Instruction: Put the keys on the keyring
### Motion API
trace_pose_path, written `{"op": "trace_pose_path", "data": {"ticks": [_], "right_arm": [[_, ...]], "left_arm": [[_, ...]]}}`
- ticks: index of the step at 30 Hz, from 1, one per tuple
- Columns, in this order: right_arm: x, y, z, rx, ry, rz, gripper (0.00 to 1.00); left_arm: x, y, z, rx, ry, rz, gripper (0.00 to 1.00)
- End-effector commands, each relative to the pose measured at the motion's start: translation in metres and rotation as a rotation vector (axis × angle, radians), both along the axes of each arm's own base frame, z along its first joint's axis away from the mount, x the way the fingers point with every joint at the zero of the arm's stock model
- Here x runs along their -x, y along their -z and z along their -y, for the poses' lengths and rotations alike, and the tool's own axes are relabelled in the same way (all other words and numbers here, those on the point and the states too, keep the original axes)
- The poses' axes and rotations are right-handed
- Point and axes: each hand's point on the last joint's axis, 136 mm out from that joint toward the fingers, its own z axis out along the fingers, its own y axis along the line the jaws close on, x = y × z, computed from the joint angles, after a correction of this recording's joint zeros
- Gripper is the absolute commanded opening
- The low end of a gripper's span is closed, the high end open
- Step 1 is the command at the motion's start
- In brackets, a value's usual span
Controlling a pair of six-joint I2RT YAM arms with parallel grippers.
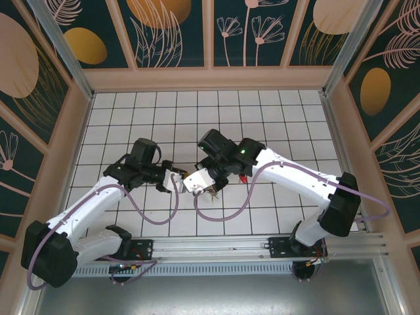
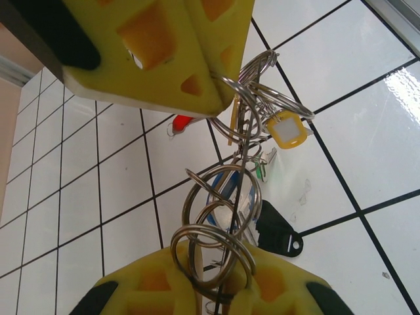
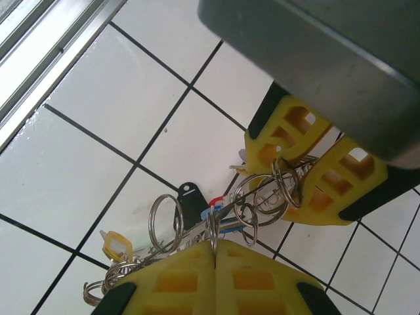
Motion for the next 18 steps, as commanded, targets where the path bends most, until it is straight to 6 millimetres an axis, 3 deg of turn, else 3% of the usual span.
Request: {"op": "trace_pose_path", "data": {"ticks": [1, 6, 11, 18], "right_arm": [[-0.007, 0.014, 0.012, 0.099, 0.020, 0.021, 0.00], [-0.011, 0.027, 0.021, 0.243, -0.044, 0.183, 0.00], [0.003, 0.012, -0.001, 0.147, -0.103, 0.170, 0.00], [0.019, 0.016, -0.005, 0.130, -0.202, 0.170, 0.00]], "left_arm": [[0.009, -0.033, 0.015, 0.108, 0.102, 0.075, 0.00], [0.010, -0.029, 0.016, 0.090, 0.109, 0.076, 0.00], [0.010, -0.027, 0.021, 0.077, 0.126, 0.076, 0.00], [0.008, -0.032, 0.025, 0.089, 0.140, 0.086, 0.00]]}}
